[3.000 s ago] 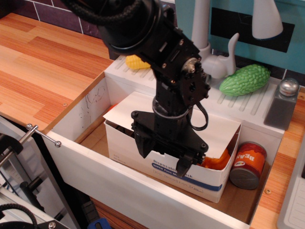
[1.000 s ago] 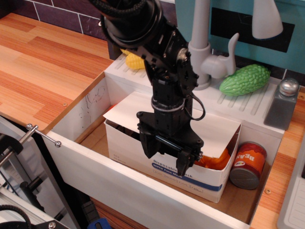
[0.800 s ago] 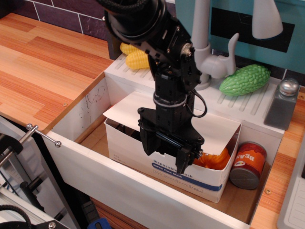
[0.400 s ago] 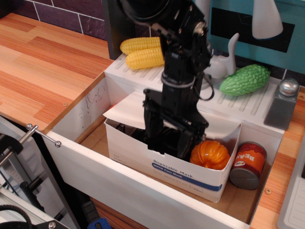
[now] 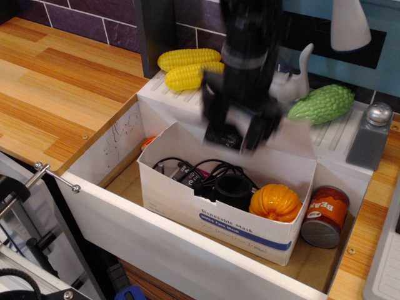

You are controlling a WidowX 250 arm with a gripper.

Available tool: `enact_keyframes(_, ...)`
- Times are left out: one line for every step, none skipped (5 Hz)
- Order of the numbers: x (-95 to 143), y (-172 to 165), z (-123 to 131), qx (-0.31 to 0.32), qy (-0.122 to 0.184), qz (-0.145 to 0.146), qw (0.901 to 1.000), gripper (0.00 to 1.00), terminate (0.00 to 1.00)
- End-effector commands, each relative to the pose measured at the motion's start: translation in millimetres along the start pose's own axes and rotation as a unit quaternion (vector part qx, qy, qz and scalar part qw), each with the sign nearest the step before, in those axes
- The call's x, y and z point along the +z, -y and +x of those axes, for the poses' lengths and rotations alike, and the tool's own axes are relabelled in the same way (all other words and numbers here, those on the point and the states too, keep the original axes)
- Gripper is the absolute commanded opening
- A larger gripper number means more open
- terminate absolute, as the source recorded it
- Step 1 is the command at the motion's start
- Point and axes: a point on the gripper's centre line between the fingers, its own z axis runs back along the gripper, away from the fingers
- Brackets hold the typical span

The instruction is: Open white1fbox flap

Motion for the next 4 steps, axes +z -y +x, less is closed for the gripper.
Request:
enact_keyframes(15.9,-4.5,14.9,-0.002,0.058,0.018,0.9981,1.0,0.0)
enact_keyframes(14.8,-9.6,25.0,-0.012,0.093,0.024,0.9953,1.0,0.0)
enact_keyframes(9.5,-10.1,31.8,-0.023,0.133,0.032,0.9903,1.0,0.0)
enact_keyframes(6.2,-10.7,33.3,-0.032,0.166,0.048,0.9844,1.0,1.0)
